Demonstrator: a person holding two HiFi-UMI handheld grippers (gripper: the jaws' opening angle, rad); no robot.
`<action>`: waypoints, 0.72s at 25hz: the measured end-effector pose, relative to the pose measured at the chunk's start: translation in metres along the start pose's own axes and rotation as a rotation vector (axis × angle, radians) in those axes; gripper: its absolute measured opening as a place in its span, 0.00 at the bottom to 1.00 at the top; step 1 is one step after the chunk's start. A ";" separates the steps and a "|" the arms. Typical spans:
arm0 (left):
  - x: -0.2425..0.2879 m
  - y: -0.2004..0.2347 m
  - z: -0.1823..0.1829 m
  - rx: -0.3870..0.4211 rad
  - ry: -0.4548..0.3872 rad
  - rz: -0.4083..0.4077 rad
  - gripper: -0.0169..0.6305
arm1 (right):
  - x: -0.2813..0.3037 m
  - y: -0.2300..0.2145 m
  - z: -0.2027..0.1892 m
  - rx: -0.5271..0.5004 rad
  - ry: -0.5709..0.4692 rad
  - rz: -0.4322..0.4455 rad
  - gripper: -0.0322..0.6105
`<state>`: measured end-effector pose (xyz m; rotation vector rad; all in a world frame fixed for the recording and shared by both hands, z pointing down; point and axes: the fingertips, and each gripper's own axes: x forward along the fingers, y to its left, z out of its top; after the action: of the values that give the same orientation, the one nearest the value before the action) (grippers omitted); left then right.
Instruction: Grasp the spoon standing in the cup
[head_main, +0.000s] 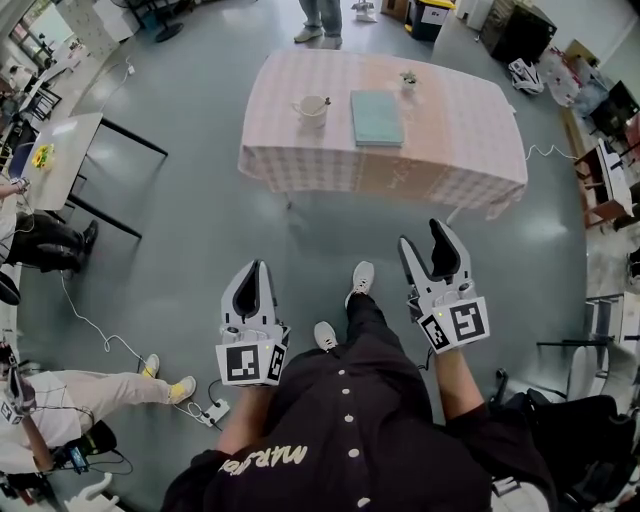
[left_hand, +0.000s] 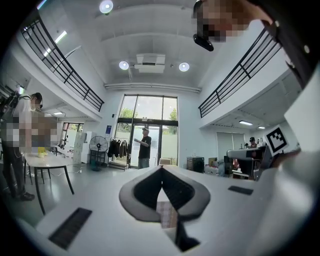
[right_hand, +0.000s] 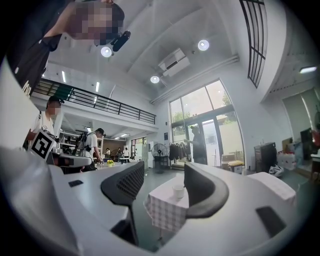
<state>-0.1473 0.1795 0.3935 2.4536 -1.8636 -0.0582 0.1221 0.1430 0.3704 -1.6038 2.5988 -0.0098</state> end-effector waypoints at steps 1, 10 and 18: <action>0.006 0.000 -0.001 0.000 0.003 0.002 0.04 | 0.005 -0.004 -0.001 0.002 0.001 0.002 0.42; 0.084 0.009 0.001 0.006 0.003 0.027 0.04 | 0.075 -0.050 -0.009 0.015 0.009 0.028 0.42; 0.163 0.018 0.007 0.007 -0.003 0.061 0.04 | 0.148 -0.097 -0.009 0.009 0.015 0.071 0.42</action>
<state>-0.1217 0.0175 0.3889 2.4002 -1.9418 -0.0522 0.1421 -0.0332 0.3734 -1.5143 2.6615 -0.0288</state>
